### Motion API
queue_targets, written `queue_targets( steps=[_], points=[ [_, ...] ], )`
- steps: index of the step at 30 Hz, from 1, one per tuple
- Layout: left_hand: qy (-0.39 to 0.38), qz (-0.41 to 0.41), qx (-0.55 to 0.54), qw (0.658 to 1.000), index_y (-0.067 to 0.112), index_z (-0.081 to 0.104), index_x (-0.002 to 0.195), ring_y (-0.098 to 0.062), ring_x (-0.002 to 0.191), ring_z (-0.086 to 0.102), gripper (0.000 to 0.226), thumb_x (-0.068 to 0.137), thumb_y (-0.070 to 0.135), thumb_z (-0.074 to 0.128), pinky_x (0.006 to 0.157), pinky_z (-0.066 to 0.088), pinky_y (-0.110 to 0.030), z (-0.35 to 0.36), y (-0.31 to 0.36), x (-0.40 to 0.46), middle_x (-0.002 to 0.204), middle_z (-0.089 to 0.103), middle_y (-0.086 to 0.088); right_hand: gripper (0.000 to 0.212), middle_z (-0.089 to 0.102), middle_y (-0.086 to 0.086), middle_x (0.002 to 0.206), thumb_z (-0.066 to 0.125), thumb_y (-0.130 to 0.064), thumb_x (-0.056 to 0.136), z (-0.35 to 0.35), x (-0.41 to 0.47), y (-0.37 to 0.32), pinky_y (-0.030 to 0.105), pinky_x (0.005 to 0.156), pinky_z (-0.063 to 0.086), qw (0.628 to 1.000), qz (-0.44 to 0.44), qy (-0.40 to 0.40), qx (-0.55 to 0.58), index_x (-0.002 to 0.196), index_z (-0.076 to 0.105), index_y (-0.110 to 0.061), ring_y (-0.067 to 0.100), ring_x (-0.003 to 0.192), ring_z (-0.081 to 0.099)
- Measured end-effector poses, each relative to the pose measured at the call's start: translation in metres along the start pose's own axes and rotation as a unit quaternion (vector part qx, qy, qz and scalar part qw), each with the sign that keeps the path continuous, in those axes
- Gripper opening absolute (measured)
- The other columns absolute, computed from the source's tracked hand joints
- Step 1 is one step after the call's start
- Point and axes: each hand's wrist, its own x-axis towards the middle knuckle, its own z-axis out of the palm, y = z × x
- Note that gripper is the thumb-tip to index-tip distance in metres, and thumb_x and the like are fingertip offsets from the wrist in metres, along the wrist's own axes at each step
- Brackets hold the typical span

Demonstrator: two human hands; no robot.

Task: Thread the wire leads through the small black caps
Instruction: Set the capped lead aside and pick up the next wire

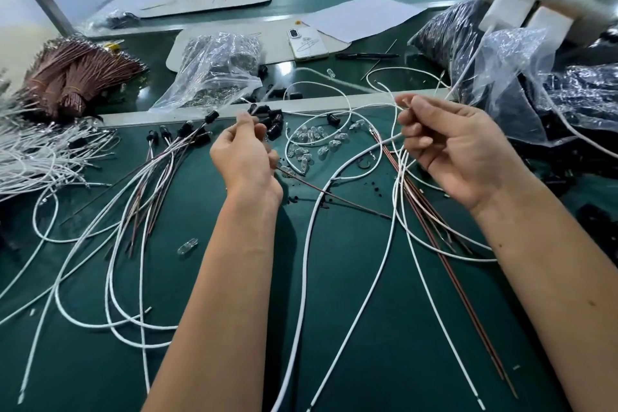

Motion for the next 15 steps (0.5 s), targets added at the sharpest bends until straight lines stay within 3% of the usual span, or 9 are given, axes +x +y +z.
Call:
queue_targets(
  steps=[4,7,9,11,13,14,15],
  points=[
    [-0.039,-0.029,0.044,0.998,0.007,0.05,0.094,-0.008,0.044,0.035,0.014,0.101,0.018,0.045,0.039,0.028,-0.019,0.006,0.001,-0.005,0.075,0.064,-0.01,0.01,0.074,0.01,0.079,0.071,-0.001,0.089,-0.002,0.002,0.004,0.017,0.058,0.049,0.988,-0.088,0.074,-0.103,0.092,0.079,-0.007,0.012,0.066,0.062],
    [-0.043,0.013,0.118,0.992,0.008,0.048,0.091,-0.015,0.056,0.04,0.013,0.094,0.009,0.035,0.049,0.032,-0.025,0.005,-0.001,-0.007,0.083,0.067,-0.013,0.016,0.077,0.006,0.078,0.071,-0.002,0.092,-0.001,0.003,0.01,0.025,0.058,0.057,0.921,-0.216,0.139,-0.293,0.09,0.079,-0.016,0.018,0.064,0.07],
    [-0.037,0.07,0.223,0.972,0.01,0.054,0.094,-0.024,0.076,0.051,0.022,0.093,0.01,0.032,0.066,0.043,-0.035,0.004,-0.006,-0.005,0.095,0.065,-0.012,0.016,0.077,0.004,0.079,0.073,-0.005,0.091,-0.001,0.004,0.013,0.029,0.057,0.06,0.894,-0.256,0.147,-0.338,0.091,0.079,-0.02,0.02,0.062,0.073],
    [-0.048,0.128,0.333,0.933,0.01,0.058,0.125,-0.029,0.105,0.059,0.039,0.097,0.013,0.03,0.09,0.051,-0.037,0.002,-0.01,-0.004,0.124,0.061,-0.015,0.015,0.077,0.003,0.08,0.074,-0.006,0.091,-0.003,0.005,0.014,0.032,0.056,0.062,0.888,-0.265,0.151,-0.345,0.092,0.079,-0.021,0.021,0.061,0.074],
    [-0.097,0.171,0.406,0.893,0.012,0.041,0.151,-0.014,0.109,0.057,0.049,0.103,0.012,0.033,0.09,0.046,-0.014,0.003,-0.015,-0.003,0.147,0.048,-0.011,0.014,0.077,0.003,0.079,0.074,-0.008,0.089,-0.004,0.005,0.013,0.034,0.057,0.061,0.88,-0.271,0.152,-0.36,0.091,0.079,-0.021,0.021,0.06,0.073],
    [-0.141,0.176,0.419,0.879,0.012,0.037,0.154,-0.014,0.111,0.059,0.05,0.104,0.01,0.037,0.09,0.049,-0.016,0.005,-0.018,-0.005,0.15,0.046,-0.01,0.014,0.076,0.003,0.078,0.074,-0.008,0.088,-0.004,0.005,0.012,0.035,0.057,0.06,0.878,-0.273,0.149,-0.363,0.09,0.079,-0.022,0.021,0.06,0.072],
    [-0.186,0.172,0.425,0.869,0.011,0.035,0.155,-0.021,0.117,0.061,0.051,0.105,0.009,0.04,0.099,0.052,-0.028,0.007,-0.021,-0.007,0.149,0.049,-0.01,0.014,0.076,0.003,0.078,0.074,-0.008,0.087,-0.003,0.005,0.012,0.035,0.058,0.059,0.883,-0.272,0.144,-0.354,0.089,0.078,-0.022,0.021,0.061,0.071]
  ],
)
